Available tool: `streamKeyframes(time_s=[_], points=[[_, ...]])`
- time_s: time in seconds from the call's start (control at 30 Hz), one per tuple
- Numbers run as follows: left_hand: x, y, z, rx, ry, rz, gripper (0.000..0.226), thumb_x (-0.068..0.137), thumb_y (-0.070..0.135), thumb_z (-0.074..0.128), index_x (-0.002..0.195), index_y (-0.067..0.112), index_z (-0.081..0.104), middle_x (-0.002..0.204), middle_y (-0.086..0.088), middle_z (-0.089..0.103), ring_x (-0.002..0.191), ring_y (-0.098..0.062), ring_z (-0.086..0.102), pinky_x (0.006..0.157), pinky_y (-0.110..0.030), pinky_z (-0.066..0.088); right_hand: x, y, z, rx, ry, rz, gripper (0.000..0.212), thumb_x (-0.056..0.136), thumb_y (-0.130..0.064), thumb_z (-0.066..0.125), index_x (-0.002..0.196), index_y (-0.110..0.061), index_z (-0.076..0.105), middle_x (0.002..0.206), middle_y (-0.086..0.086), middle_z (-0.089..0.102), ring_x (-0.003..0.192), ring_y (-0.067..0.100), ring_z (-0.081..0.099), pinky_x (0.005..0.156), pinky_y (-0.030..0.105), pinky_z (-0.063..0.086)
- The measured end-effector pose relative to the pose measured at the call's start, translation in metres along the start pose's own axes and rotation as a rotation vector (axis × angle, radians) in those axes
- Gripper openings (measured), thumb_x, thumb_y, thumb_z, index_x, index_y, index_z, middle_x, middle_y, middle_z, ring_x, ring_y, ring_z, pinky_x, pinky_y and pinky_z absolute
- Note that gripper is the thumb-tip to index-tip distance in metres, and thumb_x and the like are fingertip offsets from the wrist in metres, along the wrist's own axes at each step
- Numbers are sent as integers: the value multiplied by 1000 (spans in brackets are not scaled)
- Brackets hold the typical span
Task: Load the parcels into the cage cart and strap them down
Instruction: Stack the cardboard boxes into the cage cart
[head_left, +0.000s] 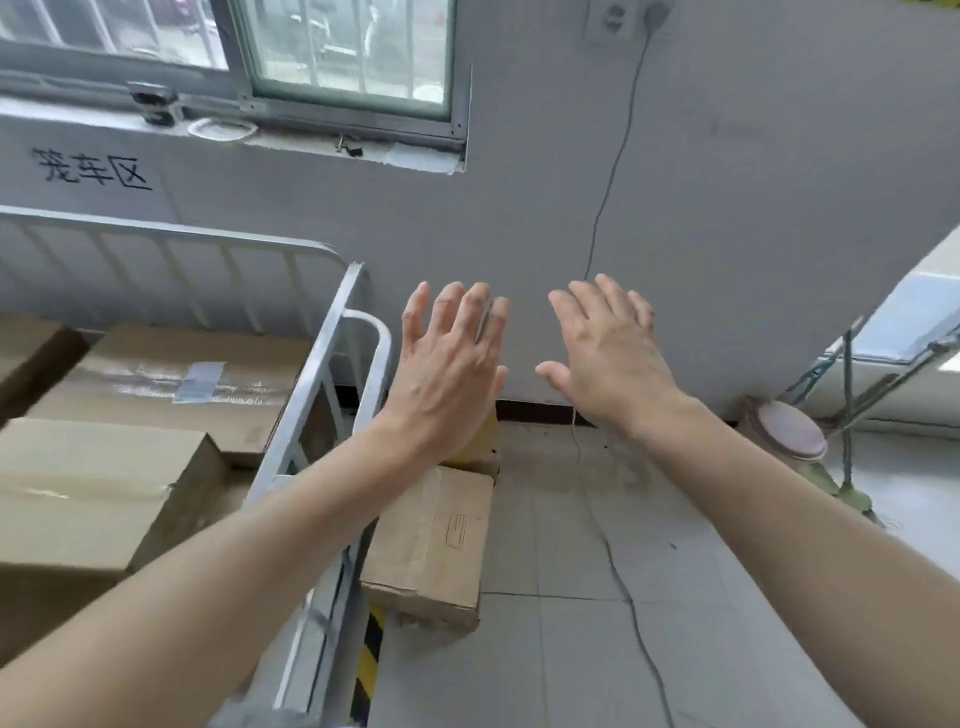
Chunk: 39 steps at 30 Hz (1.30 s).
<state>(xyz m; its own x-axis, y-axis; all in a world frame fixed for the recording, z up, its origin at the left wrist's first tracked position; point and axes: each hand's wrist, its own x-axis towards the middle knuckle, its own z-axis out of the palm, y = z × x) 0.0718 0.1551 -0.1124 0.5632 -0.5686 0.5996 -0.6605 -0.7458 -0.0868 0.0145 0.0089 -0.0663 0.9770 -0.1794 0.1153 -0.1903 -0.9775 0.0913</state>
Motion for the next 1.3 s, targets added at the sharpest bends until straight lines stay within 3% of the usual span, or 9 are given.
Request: streamKeyframes(time_s=[0.27,0.43,0.63,0.8,0.9,1.1,1.3], points=[[3,29,22,154,-109,-152,67,64,29,83,121,5,59,122,-17,59,114,-36,56,101,-52,39,40,45,26,6,-41,-212,70,93,-42,54,147,-12,22,154,9,21,146,30,7,117,47,6],[19,28,52,183,-130,-226,66,66,30,81,123,6,58,124,-16,58,115,-35,55,103,-50,31,81,54,41,-29,-54,-294,72,93,-43,54,149,-12,20,156,10,19,146,30,6,117,47,6],[36,23,88,166,-243,-341,64,67,28,81,123,4,60,123,-17,60,113,-36,57,100,-53,40,128,58,67,-38,-78,-402,71,92,-43,54,148,-13,22,155,10,21,146,30,8,117,46,8],[17,24,122,137,-480,-463,61,93,33,53,145,10,33,148,-13,35,136,-30,32,112,-46,22,164,45,109,-25,-177,-528,68,92,-44,55,146,-14,26,152,8,26,145,30,13,116,45,12],[-9,29,149,163,-574,-613,59,95,34,47,147,13,26,150,-10,30,138,-27,28,115,-45,19,181,34,148,8,-244,-640,62,91,-42,56,141,-15,32,147,8,34,142,30,21,114,45,17],[-64,40,218,114,-706,-1079,53,92,36,53,137,14,36,142,-9,39,130,-28,38,112,-45,24,198,19,256,29,-392,-850,58,90,-42,57,139,-16,38,142,6,42,136,27,32,110,43,25],[-135,61,309,-25,-768,-1545,48,90,35,56,130,12,44,129,-10,46,121,-30,44,103,-42,32,212,5,380,62,-546,-869,55,93,-38,56,139,-14,38,141,9,45,130,30,40,105,44,36]])
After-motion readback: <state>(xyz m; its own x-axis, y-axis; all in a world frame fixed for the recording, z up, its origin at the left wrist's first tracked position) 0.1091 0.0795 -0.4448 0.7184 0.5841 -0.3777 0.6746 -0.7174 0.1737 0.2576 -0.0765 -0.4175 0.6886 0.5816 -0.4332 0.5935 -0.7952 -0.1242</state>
